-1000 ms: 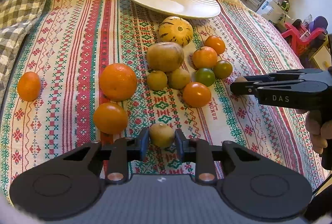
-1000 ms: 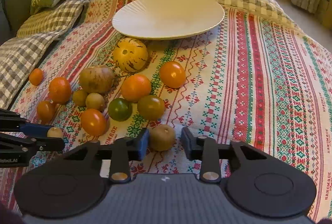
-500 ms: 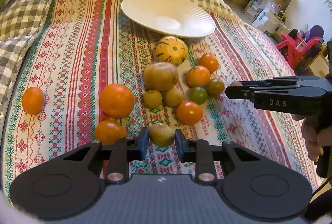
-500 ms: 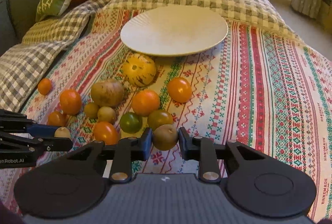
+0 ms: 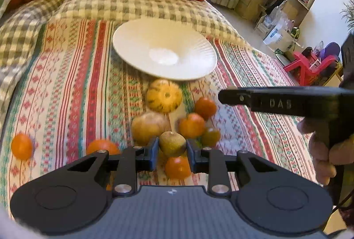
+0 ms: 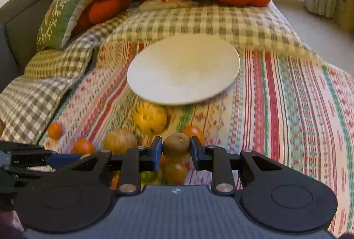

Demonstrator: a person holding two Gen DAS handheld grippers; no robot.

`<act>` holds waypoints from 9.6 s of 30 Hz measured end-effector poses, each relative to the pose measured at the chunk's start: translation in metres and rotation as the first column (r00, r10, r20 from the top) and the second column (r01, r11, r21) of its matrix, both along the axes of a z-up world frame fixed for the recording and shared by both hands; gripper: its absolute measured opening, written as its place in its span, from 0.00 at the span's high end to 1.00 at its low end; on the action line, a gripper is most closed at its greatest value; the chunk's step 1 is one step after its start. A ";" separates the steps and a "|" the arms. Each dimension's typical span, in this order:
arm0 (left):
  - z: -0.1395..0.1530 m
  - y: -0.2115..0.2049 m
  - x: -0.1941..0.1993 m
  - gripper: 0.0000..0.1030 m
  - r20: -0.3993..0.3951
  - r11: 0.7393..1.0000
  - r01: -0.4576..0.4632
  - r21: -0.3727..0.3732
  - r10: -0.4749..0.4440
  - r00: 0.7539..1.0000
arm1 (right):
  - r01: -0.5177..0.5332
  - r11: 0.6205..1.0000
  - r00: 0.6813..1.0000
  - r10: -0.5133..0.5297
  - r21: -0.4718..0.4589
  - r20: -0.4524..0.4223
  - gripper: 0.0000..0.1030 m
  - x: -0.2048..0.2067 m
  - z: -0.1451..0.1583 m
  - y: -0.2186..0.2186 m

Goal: Organize fruits
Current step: 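Lift both held small fruits and carry them down onto the white plate, then open both tools to release the small fruits on the plate, then withdraw both open tools from the plate back over the fruit pile, then close the left tool on an orange tomato while the right tool grasps another orange tomato, then carry both held orange tomatoes to the white plate and lower them, then open both tools to release the orange tomatoes on the plate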

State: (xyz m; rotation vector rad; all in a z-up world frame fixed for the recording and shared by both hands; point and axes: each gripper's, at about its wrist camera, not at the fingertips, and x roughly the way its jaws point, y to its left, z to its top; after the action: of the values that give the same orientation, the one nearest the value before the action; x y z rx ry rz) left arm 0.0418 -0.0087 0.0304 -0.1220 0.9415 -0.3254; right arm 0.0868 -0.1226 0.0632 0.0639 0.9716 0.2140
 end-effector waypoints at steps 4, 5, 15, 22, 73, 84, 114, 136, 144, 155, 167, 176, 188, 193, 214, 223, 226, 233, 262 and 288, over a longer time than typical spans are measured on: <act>0.005 -0.004 0.018 0.92 0.020 1.000 0.013 -0.011 -0.013 1.000 | -0.006 1.000 1.000 0.006 0.012 0.017 0.76 0.020 0.008 -0.002; 0.006 -0.005 0.022 0.92 0.026 1.000 0.016 -0.014 -0.015 1.000 | -0.010 1.000 1.000 0.009 0.013 0.024 0.76 0.025 0.009 -0.002; 0.001 -0.016 0.083 0.92 0.093 0.999 0.031 -0.012 -0.030 0.995 | 0.012 0.996 1.000 -0.012 0.090 0.000 0.76 0.072 -0.002 -0.019; -0.009 -0.023 0.115 0.92 0.102 0.999 0.039 0.014 -0.040 0.994 | 0.034 0.995 0.999 -0.032 0.099 -0.022 0.76 0.098 -0.019 -0.027; -0.025 -0.028 0.125 0.43 0.122 0.993 0.055 0.108 -0.068 0.990 | 0.067 0.994 0.998 -0.066 0.085 -0.011 0.24 0.125 -0.021 -0.021; -0.010 -0.018 0.091 0.23 0.125 0.985 0.073 0.159 -0.093 0.988 | 0.057 0.998 0.994 -0.058 0.017 0.090 0.05 0.080 0.006 -0.015; -0.024 0.048 -0.008 0.12 0.157 0.968 -0.041 0.247 0.002 0.988 | 0.041 0.999 0.994 -0.041 0.010 0.102 0.00 -0.032 -0.026 0.022; -0.055 0.067 -0.041 0.27 0.106 0.983 0.032 0.183 -0.052 0.993 | -0.130 0.991 0.991 0.130 0.029 0.020 0.04 -0.073 -0.067 0.043; -0.061 0.068 -0.040 0.38 0.063 0.984 0.056 0.172 -0.068 0.996 | -0.139 0.990 0.989 0.139 0.002 0.053 0.06 -0.074 -0.071 0.049; -0.060 0.065 -0.040 0.59 0.068 0.983 0.075 0.170 -0.087 0.994 | -0.151 0.989 0.986 0.151 -0.004 0.072 0.32 -0.069 -0.071 0.054; -0.059 0.063 -0.040 0.78 0.068 0.980 0.079 0.181 -0.093 0.993 | -0.164 0.986 0.985 0.163 0.013 0.061 0.61 -0.065 -0.071 0.058; -0.059 0.064 -0.039 0.80 0.069 0.980 0.080 0.180 -0.094 0.993 | -0.158 0.987 0.986 0.156 0.024 0.067 0.69 -0.061 -0.071 0.057; -0.059 0.062 -0.041 0.81 0.063 0.979 0.103 0.178 -0.116 0.991 | -0.175 0.984 0.982 0.174 0.010 0.079 0.72 -0.061 -0.069 0.059; -0.056 0.060 -0.041 0.81 0.062 0.980 0.119 0.160 -0.131 0.989 | -0.165 0.986 0.983 0.163 0.030 0.081 0.72 -0.059 -0.063 0.054; -0.031 0.048 -0.028 0.81 0.139 0.990 0.110 0.085 -0.121 0.983 | -0.117 0.989 0.986 0.105 0.088 0.133 0.72 -0.041 -0.040 0.030; -0.020 0.045 -0.007 0.81 0.163 0.996 0.063 0.065 -0.073 0.984 | -0.064 0.994 0.987 0.050 0.084 0.155 0.72 -0.023 -0.033 0.012; -0.015 0.041 0.004 0.81 0.174 0.997 0.055 0.059 -0.064 0.983 | -0.060 0.995 0.985 0.047 0.075 0.169 0.72 -0.013 -0.030 0.009; -0.005 0.028 0.039 0.81 0.197 0.998 0.048 0.049 -0.057 0.979 | -0.037 0.998 0.980 0.025 0.059 0.197 0.72 0.011 -0.028 -0.001; -0.032 -0.028 0.167 0.81 0.164 0.998 0.030 0.059 -0.040 0.986 | -0.029 0.999 0.979 0.032 -0.019 0.202 0.72 0.078 -0.056 -0.012; -0.034 -0.030 0.174 0.55 0.169 0.997 -0.011 0.082 -0.003 0.986 | -0.068 0.992 0.977 0.088 -0.111 0.194 0.48 0.085 -0.057 0.002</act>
State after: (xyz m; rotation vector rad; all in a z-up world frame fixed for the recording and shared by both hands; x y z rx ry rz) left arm 0.2158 -0.0388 -0.0031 -0.0195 0.7849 -0.2879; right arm 0.1716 -0.1202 0.0063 -0.0900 0.7846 0.2371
